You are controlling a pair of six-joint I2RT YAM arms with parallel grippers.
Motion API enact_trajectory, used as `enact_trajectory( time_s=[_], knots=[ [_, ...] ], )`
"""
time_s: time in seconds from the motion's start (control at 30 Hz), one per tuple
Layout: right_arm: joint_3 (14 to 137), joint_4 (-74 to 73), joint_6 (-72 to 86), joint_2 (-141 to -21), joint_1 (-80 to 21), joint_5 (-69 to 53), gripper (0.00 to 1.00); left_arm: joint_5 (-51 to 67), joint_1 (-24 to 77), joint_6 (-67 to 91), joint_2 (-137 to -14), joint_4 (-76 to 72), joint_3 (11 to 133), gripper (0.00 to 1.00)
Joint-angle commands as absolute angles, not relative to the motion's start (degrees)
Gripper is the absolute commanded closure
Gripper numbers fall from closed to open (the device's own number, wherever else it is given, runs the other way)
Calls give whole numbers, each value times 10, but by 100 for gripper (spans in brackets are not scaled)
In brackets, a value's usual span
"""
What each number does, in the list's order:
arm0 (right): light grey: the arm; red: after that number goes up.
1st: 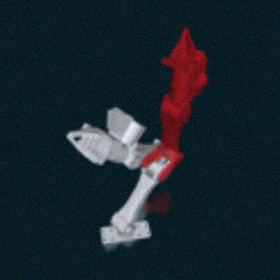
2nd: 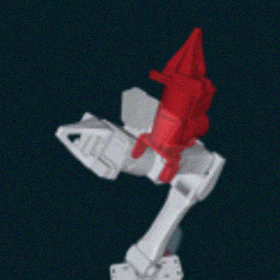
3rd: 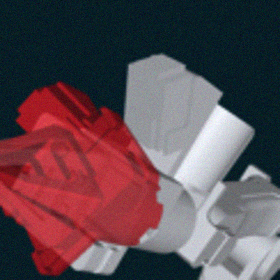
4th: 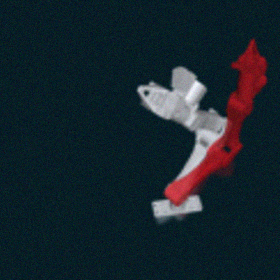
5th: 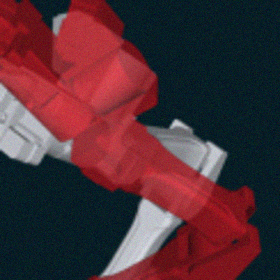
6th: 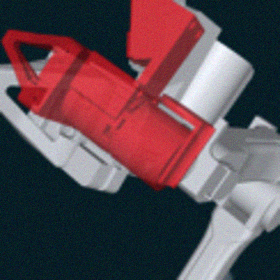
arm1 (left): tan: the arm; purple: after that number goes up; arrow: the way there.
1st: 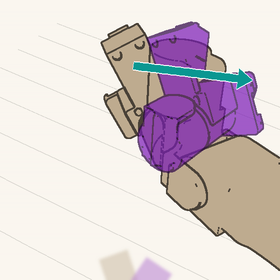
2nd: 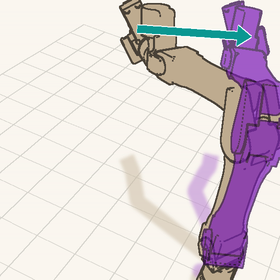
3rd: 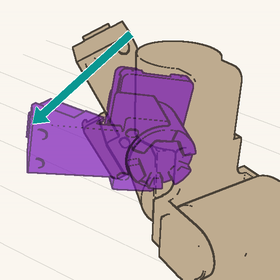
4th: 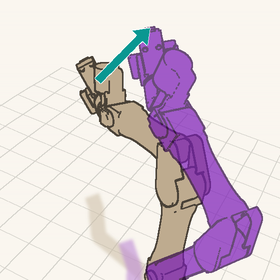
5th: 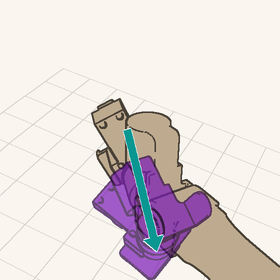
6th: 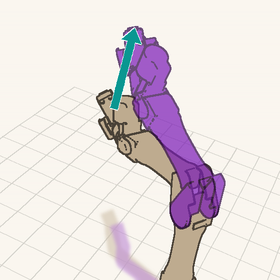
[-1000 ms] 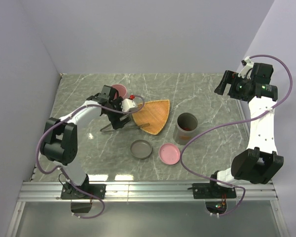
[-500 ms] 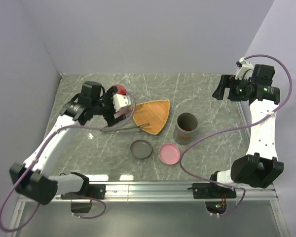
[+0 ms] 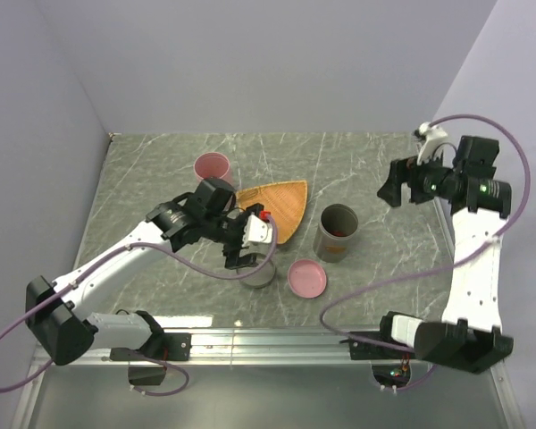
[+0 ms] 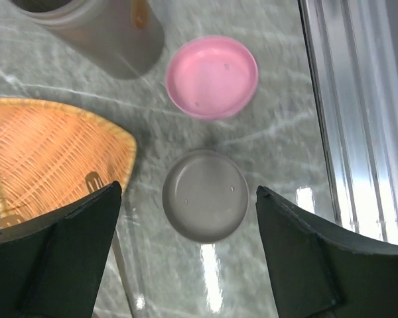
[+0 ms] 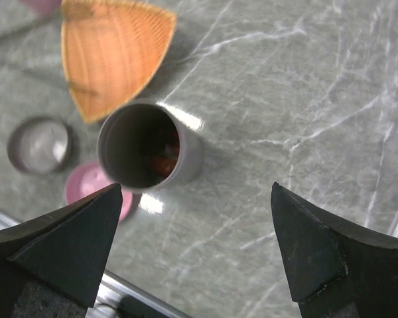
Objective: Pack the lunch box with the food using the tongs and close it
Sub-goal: Pick up the box lid from the center of the board.
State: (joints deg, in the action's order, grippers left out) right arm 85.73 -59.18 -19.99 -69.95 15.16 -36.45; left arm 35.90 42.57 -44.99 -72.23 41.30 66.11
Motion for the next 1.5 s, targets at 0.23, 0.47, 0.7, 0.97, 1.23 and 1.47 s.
enact_trajectory(
  time_s=[0.23,0.47,0.7,0.97,1.23,1.47],
  knots=[
    [702,-637,-359,-531,-119,-259,0,421,315,-142,-590,199,599,9],
    [615,-628,-398,-557,-308,-217,3,451,175,-4,-589,154,608,8],
    [501,-521,-389,-608,-472,-130,20,431,160,55,-586,134,610,7],
    [450,-396,-361,-681,-542,-98,36,420,148,56,-603,136,621,5],
    [451,-352,-331,-733,-564,-118,42,408,145,74,-613,125,626,3],
    [443,-323,-314,-770,-571,-135,46,404,144,67,-608,138,627,4]
  ],
)
